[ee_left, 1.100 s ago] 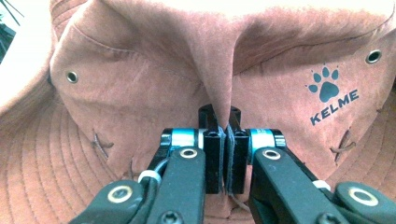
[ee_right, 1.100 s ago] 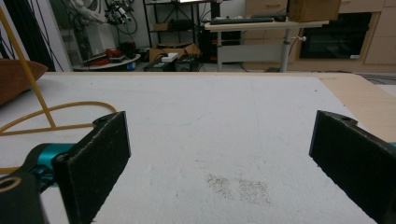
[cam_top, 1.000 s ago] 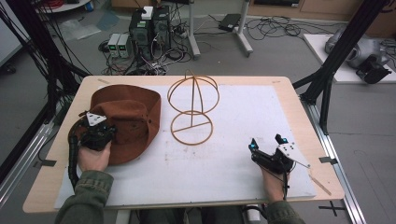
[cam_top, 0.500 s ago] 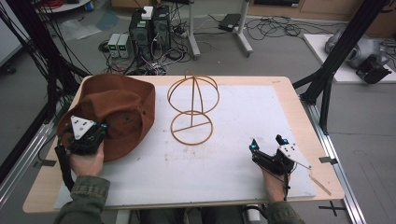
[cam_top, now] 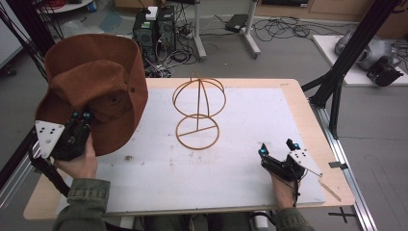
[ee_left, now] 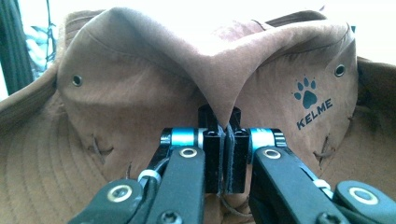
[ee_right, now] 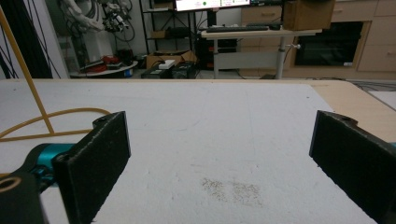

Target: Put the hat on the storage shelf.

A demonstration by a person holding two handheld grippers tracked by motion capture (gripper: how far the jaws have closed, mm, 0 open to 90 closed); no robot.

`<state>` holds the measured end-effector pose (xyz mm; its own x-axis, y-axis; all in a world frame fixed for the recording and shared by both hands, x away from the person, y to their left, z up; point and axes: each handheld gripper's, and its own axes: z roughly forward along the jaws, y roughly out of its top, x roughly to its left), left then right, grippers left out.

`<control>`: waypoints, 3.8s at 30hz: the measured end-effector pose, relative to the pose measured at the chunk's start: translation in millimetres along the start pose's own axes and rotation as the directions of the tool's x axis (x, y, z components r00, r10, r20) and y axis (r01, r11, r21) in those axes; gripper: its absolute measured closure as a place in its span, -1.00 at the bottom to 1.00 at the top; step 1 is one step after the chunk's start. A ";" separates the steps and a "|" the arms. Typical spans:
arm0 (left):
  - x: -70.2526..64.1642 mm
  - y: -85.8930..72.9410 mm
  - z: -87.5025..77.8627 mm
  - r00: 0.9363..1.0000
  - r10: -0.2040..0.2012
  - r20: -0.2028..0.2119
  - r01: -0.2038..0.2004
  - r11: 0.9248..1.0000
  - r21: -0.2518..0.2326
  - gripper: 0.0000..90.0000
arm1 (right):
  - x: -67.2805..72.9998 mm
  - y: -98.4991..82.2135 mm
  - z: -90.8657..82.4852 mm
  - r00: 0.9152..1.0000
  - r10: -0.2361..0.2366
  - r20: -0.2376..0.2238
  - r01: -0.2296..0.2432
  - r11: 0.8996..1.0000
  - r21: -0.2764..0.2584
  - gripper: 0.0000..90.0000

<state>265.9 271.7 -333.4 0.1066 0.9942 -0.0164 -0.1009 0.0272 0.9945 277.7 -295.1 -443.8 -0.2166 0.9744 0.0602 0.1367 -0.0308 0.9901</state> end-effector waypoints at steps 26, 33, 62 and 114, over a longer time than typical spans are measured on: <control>-50.3 48.8 42.9 0.981 0.021 0.194 -0.010 0.998 -0.057 0.95 | 2.3 0.2 -0.5 1.000 -0.008 -0.012 0.008 1.000 -0.005 -0.90; -78.3 56.1 69.3 0.949 0.025 0.315 -0.006 0.998 -0.063 0.95 | 3.3 -1.0 -0.2 0.999 -0.031 -0.021 0.031 1.000 0.006 -0.90; -107.1 57.2 146.2 0.622 -0.053 0.781 -0.055 0.992 0.112 0.95 | 7.8 -4.4 0.8 0.997 -0.043 -0.068 0.045 0.999 0.021 -0.90; -84.8 69.0 119.2 0.709 0.037 0.705 -0.091 0.995 0.040 -0.44 | 3.1 -0.5 -3.6 0.999 -0.032 -0.042 0.031 0.999 -0.014 -0.90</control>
<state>367.7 176.8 -251.0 0.7688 0.6321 0.0976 -0.0709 -0.0674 0.9952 273.5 -292.8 -443.7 -0.2610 0.9647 0.0339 0.1165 -0.0033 0.9932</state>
